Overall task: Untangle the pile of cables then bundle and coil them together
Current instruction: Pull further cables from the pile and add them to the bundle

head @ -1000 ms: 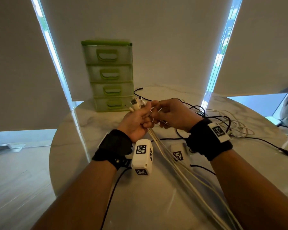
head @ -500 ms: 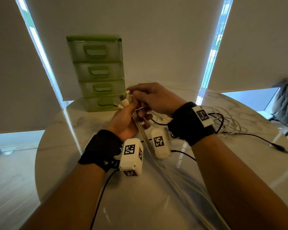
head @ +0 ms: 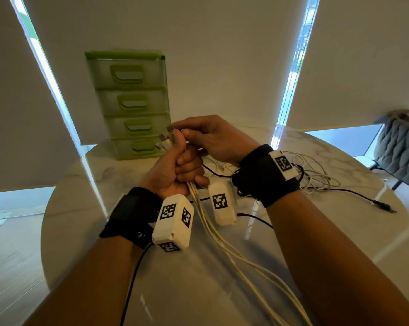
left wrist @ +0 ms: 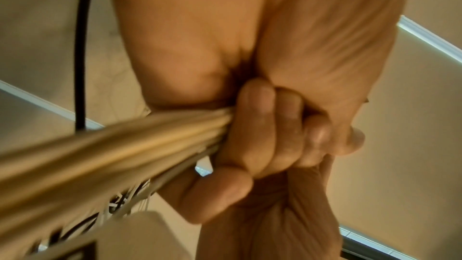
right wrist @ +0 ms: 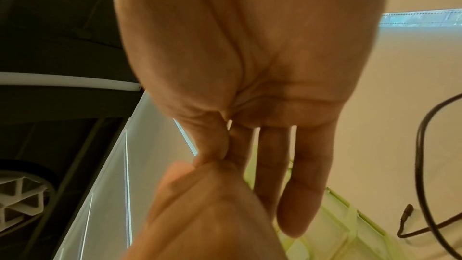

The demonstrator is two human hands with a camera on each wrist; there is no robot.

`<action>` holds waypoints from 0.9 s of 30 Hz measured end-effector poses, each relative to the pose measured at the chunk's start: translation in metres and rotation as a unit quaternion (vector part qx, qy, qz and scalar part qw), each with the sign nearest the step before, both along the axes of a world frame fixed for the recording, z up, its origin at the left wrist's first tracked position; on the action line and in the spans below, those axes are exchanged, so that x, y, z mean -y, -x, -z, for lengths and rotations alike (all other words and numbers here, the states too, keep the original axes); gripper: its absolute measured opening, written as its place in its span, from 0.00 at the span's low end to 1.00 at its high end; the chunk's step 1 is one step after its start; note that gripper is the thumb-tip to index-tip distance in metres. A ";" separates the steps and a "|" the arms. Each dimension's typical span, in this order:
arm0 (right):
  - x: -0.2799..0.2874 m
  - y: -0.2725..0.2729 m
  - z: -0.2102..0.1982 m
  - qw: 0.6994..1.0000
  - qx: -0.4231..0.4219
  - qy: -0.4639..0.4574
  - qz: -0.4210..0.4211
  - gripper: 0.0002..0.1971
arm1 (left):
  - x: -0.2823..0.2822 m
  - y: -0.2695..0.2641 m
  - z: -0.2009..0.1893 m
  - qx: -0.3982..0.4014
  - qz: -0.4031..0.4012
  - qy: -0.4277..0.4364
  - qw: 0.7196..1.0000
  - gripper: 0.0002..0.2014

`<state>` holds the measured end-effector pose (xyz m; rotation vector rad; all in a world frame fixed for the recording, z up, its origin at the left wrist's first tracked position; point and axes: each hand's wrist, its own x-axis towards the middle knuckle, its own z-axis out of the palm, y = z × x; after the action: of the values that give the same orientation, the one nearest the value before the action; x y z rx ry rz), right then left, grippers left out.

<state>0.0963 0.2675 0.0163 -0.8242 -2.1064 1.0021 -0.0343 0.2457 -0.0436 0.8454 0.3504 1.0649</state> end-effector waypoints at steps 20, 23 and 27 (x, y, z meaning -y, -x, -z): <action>-0.010 -0.051 -0.016 0.926 0.356 0.007 0.128 0.05 | -0.015 0.052 -0.017 0.330 -0.260 -0.039 0.906 0.26; -0.019 -0.066 -0.012 0.909 0.360 -0.003 0.212 0.04 | -0.014 0.049 -0.018 0.286 -0.290 -0.024 0.913 0.19; -0.012 -0.068 -0.026 0.924 0.203 -0.128 0.298 0.06 | -0.013 0.026 -0.013 0.075 -0.305 0.035 0.949 0.10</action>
<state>0.1640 0.2795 0.0424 -1.5073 -2.0369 0.2376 -0.0604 0.2583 -0.0304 0.5946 0.5358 1.6706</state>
